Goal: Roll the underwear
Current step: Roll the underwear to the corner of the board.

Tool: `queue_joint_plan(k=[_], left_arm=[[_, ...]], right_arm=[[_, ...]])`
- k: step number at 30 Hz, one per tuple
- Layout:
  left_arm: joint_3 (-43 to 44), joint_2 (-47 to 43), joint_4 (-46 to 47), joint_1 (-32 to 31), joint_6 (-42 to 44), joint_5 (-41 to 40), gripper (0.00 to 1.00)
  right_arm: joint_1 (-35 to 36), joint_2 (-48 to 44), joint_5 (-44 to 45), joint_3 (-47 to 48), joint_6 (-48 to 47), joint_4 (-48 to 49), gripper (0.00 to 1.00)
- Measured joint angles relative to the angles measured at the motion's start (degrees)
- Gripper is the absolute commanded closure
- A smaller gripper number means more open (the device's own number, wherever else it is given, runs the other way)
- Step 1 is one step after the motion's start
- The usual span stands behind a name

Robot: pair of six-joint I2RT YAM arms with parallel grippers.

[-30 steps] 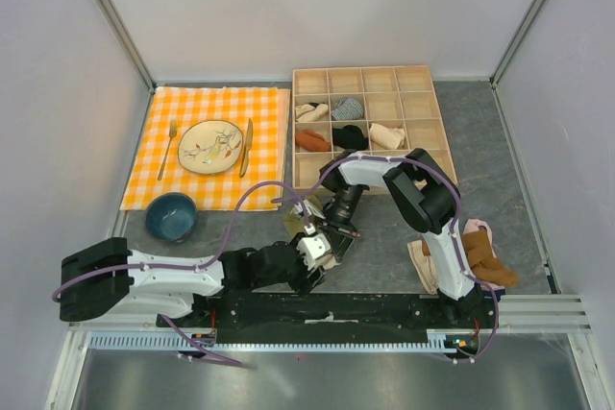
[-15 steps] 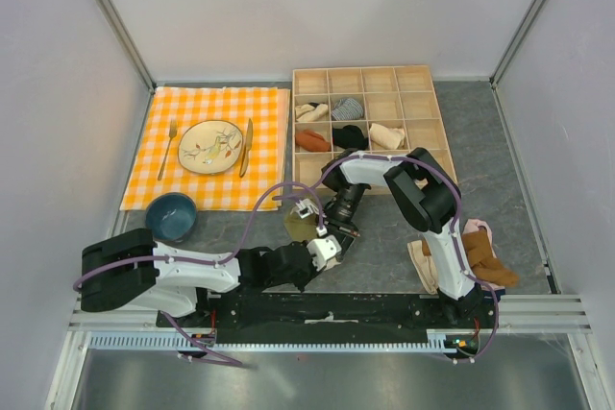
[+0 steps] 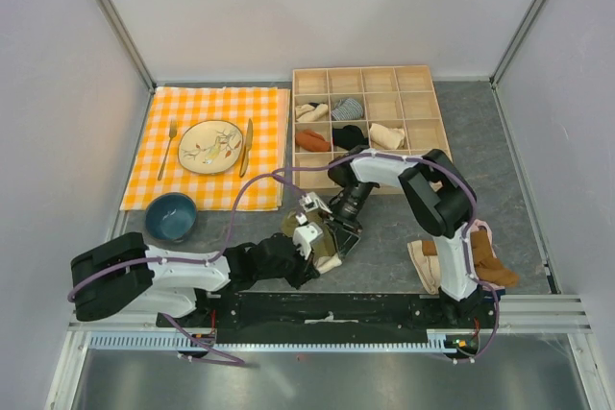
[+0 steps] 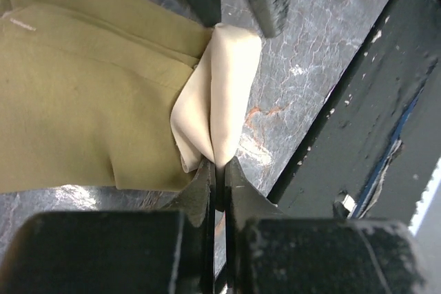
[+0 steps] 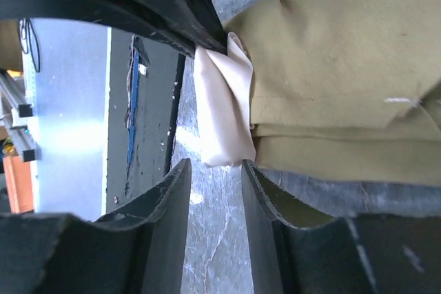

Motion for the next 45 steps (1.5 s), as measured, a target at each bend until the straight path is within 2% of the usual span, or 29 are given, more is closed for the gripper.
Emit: queue_joint_plan(k=[7,14,18,23,31,38,42,45], left_arm=[[-1.9,1.2,3.5,9.0,-8.3,12.2,0.98],[-0.7,6.8,5.0,17.6,-14.6,24.7,0.98],[1.8,11.4,4.0,21.5,-17.4,31.3,0.98],[5.4,16.8,2.0,25.2,-20.2,37.6,0.98],[10.1,22.1,-2.0,27.3,-22.6,42.5,0.98],[10.5,22.6,-2.8,27.8,-23.4,43.3,0.98],[10.5,22.8,-2.8,28.0,-24.0,43.3,0.95],[10.5,22.8,-3.0,28.2,-24.7,43.3,0.88]], right_arm=[[-2.2,-7.7,-0.4,-1.5,-3.6,2.0,0.56],[-1.5,-19.6,-0.4,-9.8,-18.8,2.6,0.56],[1.7,-24.5,1.5,-15.1,-25.0,5.2,0.5],[8.8,-30.5,8.2,-23.2,-25.4,16.5,0.48],[11.4,-31.0,15.3,-26.0,-23.4,28.3,0.48],[12.3,-28.6,18.7,-26.9,-22.3,33.4,0.49],[12.9,-27.7,19.8,-27.1,-21.4,35.9,0.5],[13.2,-27.5,20.6,-27.6,-20.6,37.8,0.53]])
